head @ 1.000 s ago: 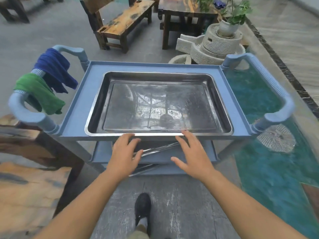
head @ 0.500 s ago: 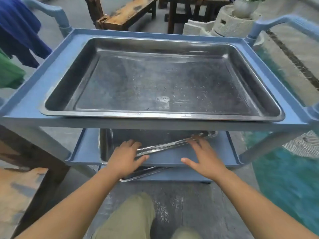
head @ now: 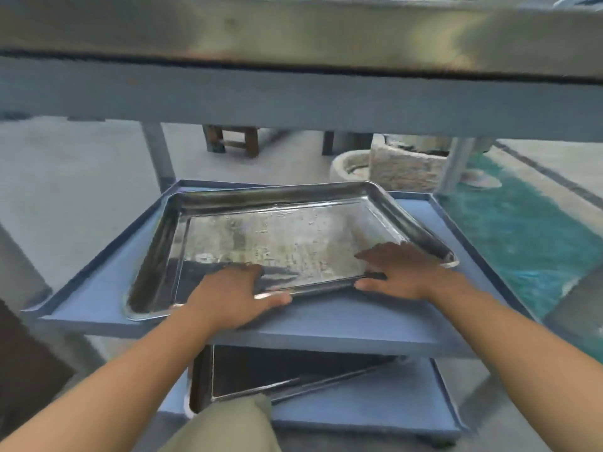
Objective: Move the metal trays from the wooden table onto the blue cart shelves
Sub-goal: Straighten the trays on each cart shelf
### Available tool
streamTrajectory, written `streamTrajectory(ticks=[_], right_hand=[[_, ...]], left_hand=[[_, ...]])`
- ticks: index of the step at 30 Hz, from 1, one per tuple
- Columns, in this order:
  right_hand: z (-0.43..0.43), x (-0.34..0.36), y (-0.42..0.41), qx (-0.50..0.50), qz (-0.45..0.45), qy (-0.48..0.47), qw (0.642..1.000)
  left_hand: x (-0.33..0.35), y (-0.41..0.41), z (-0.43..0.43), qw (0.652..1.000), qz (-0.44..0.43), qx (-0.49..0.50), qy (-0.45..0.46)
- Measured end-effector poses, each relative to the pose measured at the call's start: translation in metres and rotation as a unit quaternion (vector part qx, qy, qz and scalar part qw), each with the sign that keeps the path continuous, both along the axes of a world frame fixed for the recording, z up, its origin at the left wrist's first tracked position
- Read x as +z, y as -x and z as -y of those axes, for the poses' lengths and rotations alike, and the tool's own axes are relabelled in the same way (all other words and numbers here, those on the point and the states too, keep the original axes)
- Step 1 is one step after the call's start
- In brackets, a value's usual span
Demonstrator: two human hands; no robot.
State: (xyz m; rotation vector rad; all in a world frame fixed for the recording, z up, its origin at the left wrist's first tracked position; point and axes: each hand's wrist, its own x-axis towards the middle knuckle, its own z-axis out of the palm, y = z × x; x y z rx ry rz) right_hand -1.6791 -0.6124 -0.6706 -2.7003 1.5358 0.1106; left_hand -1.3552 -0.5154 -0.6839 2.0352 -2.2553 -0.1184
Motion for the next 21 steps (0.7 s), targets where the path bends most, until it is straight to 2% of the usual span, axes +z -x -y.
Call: streamTrajectory(ticks=[5, 11, 21], right_hand=[[0.004, -0.014, 0.003, -0.029, 0.014, -0.04, 0.999], [0.003, -0.016, -0.002, -0.018, 0.035, 0.008, 0.999], [-0.009, -0.014, -0.018, -0.09, 0.042, 0.007, 0.995]], left_hand=[[-0.004, 0.001, 0.007, 1.0, 0.019, -0.003, -0.013], [-0.011, -0.01, 0.019, 0.997, 0.029, -0.044, 0.047], [0.0, -0.03, 0.069, 0.997, 0.023, -0.071, 0.003]])
